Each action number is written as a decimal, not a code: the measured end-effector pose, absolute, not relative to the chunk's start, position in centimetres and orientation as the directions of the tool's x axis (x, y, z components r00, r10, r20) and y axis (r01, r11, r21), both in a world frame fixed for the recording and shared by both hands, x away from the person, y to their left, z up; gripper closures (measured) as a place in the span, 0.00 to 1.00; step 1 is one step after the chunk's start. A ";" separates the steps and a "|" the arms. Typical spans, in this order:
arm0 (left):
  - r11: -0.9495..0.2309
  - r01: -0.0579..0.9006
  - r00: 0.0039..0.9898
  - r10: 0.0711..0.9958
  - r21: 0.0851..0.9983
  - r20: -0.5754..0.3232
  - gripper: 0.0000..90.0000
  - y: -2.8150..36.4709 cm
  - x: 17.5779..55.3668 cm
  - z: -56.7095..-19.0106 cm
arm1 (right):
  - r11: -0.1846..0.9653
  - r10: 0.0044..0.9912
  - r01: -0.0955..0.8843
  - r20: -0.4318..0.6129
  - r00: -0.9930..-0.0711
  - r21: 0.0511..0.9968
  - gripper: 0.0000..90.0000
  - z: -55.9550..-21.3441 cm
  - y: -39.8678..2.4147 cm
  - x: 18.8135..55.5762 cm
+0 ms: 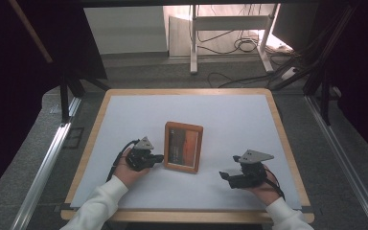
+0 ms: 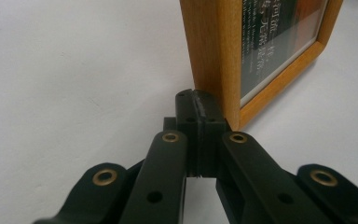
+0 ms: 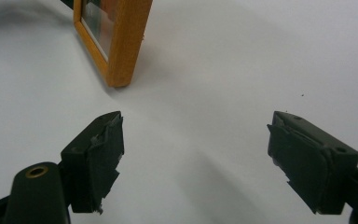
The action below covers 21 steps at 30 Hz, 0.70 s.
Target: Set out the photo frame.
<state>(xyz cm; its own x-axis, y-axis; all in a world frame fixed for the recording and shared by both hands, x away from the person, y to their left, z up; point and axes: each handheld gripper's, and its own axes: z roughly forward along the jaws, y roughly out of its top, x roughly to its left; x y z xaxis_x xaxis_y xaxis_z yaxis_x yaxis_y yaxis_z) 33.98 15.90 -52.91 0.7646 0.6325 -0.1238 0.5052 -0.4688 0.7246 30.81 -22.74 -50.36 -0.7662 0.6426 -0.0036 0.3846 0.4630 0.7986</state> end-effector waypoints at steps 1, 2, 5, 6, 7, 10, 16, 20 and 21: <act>-0.469 0.505 0.765 0.632 0.724 -0.125 1.00 15.9 34.0 -52.9 | 0.463 0.643 0.384 -0.004 -0.766 0.799 0.21 -50.4 -22.7 30.8; -0.469 0.505 0.765 0.631 0.725 -0.125 1.00 15.9 33.9 -52.9 | 0.463 0.643 0.386 -0.003 -0.766 0.798 0.21 -50.4 -22.8 30.8; -0.476 0.502 0.770 0.625 0.722 -0.123 1.00 15.8 33.8 -53.0 | 0.461 0.644 0.388 -0.001 -0.765 0.798 0.21 -50.4 -22.8 30.9; -0.477 0.504 0.770 0.625 0.720 -0.125 1.00 15.8 33.7 -53.0 | 0.463 0.644 0.387 -0.003 -0.765 0.797 0.20 -50.4 -22.8 30.9; -0.477 0.504 0.771 0.624 0.720 -0.126 1.00 15.8 33.7 -53.0 | 0.464 0.643 0.386 -0.003 -0.766 0.797 0.21 -50.4 -22.8 30.9; -0.481 0.502 0.774 0.620 0.718 -0.125 1.00 15.7 33.6 -53.0 | 0.466 0.643 0.386 -0.004 -0.766 0.796 0.21 -50.4 -22.8 30.9; -0.489 0.494 0.781 0.613 0.719 -0.119 1.00 15.6 33.4 -53.0 | 0.460 0.647 0.390 0.000 -0.763 0.797 0.21 -50.4 -22.8 30.9; -0.494 0.494 0.784 0.609 0.716 -0.121 1.00 15.5 33.3 -53.0 | 0.463 0.645 0.390 -0.001 -0.764 0.796 0.20 -50.4 -22.8 30.9; -0.493 0.494 0.784 0.609 0.716 -0.122 1.00 15.5 33.3 -53.0 | 0.463 0.645 0.390 -0.001 -0.764 0.796 0.20 -50.4 -22.8 30.9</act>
